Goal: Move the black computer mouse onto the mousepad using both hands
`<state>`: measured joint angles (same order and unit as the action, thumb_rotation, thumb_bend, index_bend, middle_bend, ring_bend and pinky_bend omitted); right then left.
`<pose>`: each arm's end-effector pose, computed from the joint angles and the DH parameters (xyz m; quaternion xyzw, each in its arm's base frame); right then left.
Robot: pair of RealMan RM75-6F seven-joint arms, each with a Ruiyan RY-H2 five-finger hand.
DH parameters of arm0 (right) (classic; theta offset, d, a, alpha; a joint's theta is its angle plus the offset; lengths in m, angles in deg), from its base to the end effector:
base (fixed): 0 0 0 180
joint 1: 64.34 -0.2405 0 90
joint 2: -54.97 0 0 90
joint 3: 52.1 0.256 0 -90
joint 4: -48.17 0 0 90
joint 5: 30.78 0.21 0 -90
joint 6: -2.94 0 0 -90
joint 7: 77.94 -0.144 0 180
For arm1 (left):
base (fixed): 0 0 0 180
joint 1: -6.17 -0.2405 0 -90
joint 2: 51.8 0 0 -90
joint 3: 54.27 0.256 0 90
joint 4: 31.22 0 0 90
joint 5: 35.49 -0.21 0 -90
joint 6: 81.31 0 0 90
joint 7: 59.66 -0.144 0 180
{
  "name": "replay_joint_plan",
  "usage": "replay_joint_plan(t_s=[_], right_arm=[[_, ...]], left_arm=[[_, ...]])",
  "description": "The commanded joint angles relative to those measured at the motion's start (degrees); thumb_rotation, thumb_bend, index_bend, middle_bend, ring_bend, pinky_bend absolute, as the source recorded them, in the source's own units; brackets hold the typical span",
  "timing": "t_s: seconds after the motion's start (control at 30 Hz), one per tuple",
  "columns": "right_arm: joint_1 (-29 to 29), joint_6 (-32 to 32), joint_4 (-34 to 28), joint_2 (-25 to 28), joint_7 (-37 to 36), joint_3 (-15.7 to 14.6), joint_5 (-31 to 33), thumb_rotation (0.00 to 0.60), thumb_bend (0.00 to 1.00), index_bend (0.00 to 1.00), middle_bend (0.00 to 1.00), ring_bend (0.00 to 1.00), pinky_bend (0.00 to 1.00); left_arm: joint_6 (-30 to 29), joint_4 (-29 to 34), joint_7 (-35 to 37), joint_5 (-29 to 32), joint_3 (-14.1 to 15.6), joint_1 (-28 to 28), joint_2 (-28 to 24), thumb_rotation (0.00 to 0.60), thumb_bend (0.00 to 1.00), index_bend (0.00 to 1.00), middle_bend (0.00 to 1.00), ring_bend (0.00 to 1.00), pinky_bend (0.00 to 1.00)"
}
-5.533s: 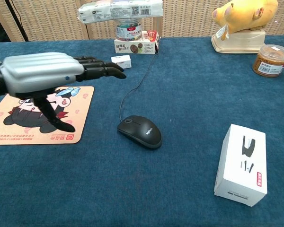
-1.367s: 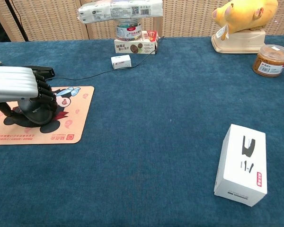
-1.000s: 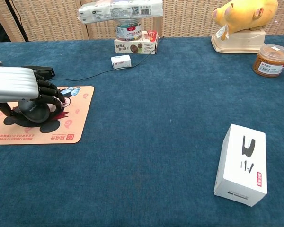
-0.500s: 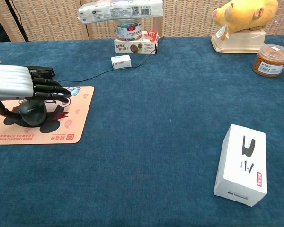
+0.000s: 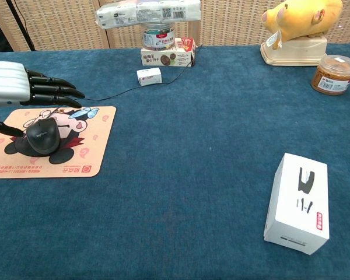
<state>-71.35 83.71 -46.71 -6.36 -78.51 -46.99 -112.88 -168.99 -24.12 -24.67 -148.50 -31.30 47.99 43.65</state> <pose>-0.3079 -0.2001 0.1697 0.5868 -0.4040 0.3834 0.5878 -0.2748 0.3663 0.0695 -0.9263 -0.0139 -0.2841 0.2472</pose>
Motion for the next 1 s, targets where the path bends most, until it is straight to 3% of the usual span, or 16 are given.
replay_joint_plan(t_s=[0.03,0.23,0.37,0.43,0.53,0.8,0.9,1.0], right_arm=[[0.1,0.2,-0.4,0.4,-0.5,-0.1,-0.4,0.6,0.0,0.0,0.0,0.0,0.0],[0.3,0.5,-1.3,1.4,-2.1,-0.6,-1.8,0.6,0.0,0.0,0.0,0.0,0.0],[0.1,0.1,-2.1,2.0,-2.8,-1.3,-3.4,0.6,0.0,0.0,0.0,0.0,0.0],[0.1,0.2,-2.5,2.3,-3.1,-1.7,-4.4,0.6,0.0,0.0,0.0,0.0,0.0],[0.2,0.7,-3.0,2.6,-3.2,-2.1,-5.6,0.6,0.0,0.0,0.0,0.0,0.0],[0.7,3.4,-1.8,1.4,0.7,-2.4,-8.3,0.6,0.0,0.0,0.0,0.0,0.0],[1.0,4.5,-1.2,0.6,2.3,-2.5,-9.3,0.6,0.0,0.0,0.0,0.0,0.0],[1.2,5.2,-0.9,0.2,2.7,-2.5,-9.7,0.6,0.0,0.0,0.0,0.0,0.0]], left_arm=[[-5.3,0.6,1.2,-0.6,0.6,-0.7,-3.4,0.579,0.13,0.0,0.0,0.0,0.27],[-14.6,4.8,2.7,1.5,-1.6,-4.0,-7.3,0.571,0.1,0.0,0.0,0.0,0.26],[-16.0,12.4,7.2,6.4,-5.3,-8.5,-8.5,0.554,0.08,0.0,0.0,0.0,0.07],[-13.8,18.1,8.7,8.4,-6.1,-10.7,-10.0,0.538,0.07,0.0,0.0,0.0,0.0],[-10.3,30.2,6.8,11.4,-6.9,-13.6,-14.0,0.519,0.06,0.0,0.0,0.0,0.0],[-5.8,65.4,-10.5,24.0,-8.9,-23.9,-26.3,0.599,0.05,0.0,0.0,0.0,0.0],[-5.6,74.5,-13.4,29.7,-10.0,-27.9,-29.0,0.6,0.04,0.0,0.0,0.0,0.0],[-6.1,79.0,-12.9,33.6,-11.3,-31.2,-29.8,0.6,0.04,0.0,0.0,0.0,0.0]])
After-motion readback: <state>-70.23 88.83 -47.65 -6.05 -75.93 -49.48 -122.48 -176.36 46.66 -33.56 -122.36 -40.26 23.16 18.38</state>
